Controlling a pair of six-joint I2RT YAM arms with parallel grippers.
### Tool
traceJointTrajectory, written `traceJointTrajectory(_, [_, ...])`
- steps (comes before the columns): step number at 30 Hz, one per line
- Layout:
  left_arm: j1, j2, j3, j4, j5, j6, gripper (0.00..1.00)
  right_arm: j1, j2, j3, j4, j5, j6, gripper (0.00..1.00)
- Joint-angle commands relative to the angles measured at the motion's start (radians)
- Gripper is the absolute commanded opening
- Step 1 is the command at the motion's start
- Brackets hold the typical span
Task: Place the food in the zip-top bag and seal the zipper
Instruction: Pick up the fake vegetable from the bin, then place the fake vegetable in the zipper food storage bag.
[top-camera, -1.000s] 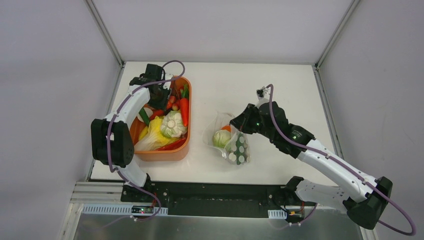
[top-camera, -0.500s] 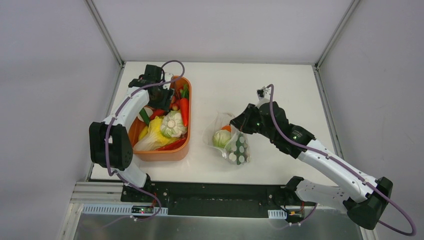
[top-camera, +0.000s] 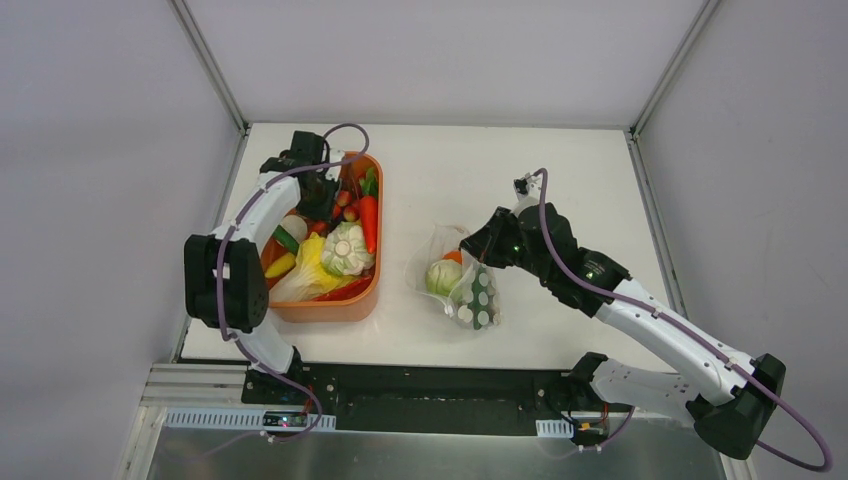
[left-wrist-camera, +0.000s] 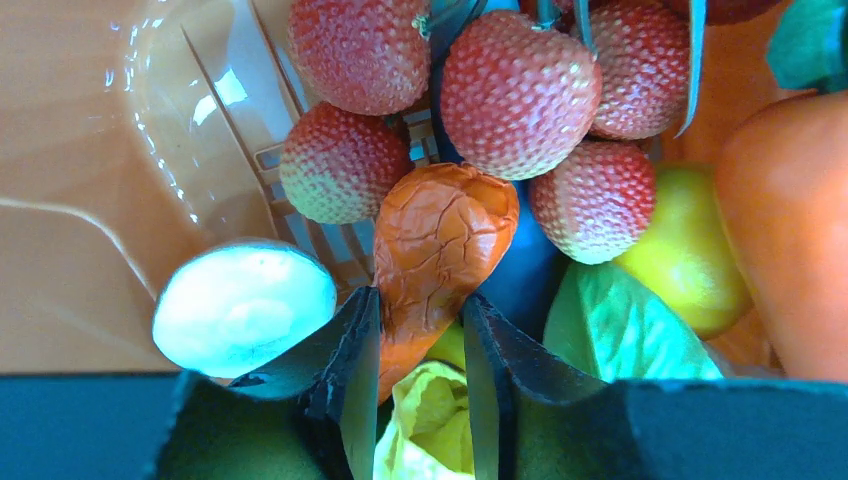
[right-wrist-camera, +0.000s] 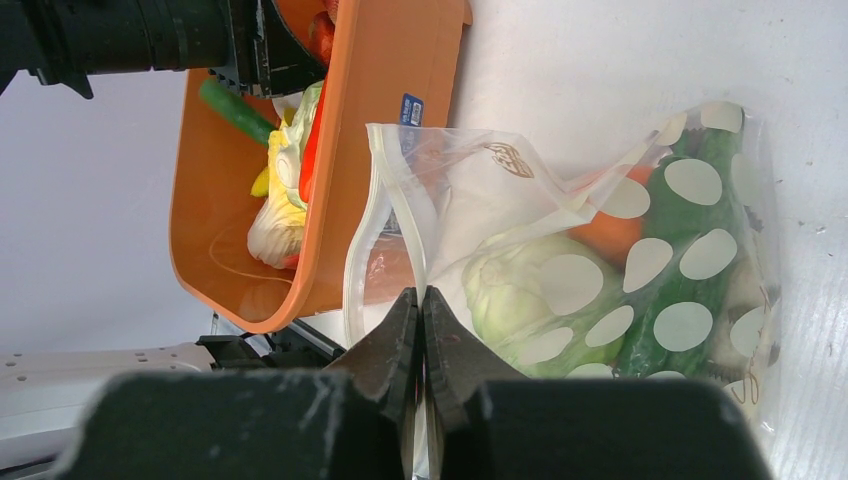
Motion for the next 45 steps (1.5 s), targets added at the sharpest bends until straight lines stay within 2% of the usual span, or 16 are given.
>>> traceJointTrajectory(1, [0.000, -0.110, -0.007, 0.008, 0.013, -0.025, 0.25, -0.002, -0.022, 0.016, 0.030, 0.005, 0.002, 0.05])
traceJointTrajectory(8, [0.000, -0.230, -0.024, 0.023, 0.004, -0.026, 0.11, -0.002, -0.015, 0.018, 0.037, -0.004, 0.000, 0.05])
traceJointTrajectory(15, [0.000, -0.355, -0.080, 0.105, 0.058, -0.118, 0.07, -0.002, -0.027, -0.004, 0.047, -0.005, 0.016, 0.05])
traceJointTrajectory(19, [0.000, -0.488, -0.138, 0.245, 0.152, -0.279, 0.07, -0.001, -0.028, -0.003, 0.049, -0.005, 0.019, 0.05])
traceJointTrajectory(29, [-0.017, -0.713, -0.267, 0.605, 0.379, -0.834, 0.04, -0.001, -0.033, 0.007, 0.053, 0.011, 0.017, 0.05])
traceJointTrajectory(33, [-0.044, -0.793, -0.356, 0.687, 0.338, -0.929, 0.04, -0.001, -0.023, 0.005, 0.063, -0.001, 0.022, 0.05])
traceJointTrajectory(37, [-0.113, -0.838, -0.432, 0.778, 0.326, -1.023, 0.05, -0.002, -0.019, -0.004, 0.082, -0.007, 0.032, 0.05])
traceJointTrajectory(41, [-0.259, -0.858, -0.474, 0.805, 0.238, -1.048, 0.06, -0.002, -0.015, -0.002, 0.084, -0.001, 0.033, 0.05])
traceJointTrajectory(45, [-0.376, -0.846, -0.550, 0.910, 0.179, -1.115, 0.06, -0.001, -0.018, -0.008, 0.090, 0.003, 0.038, 0.05])
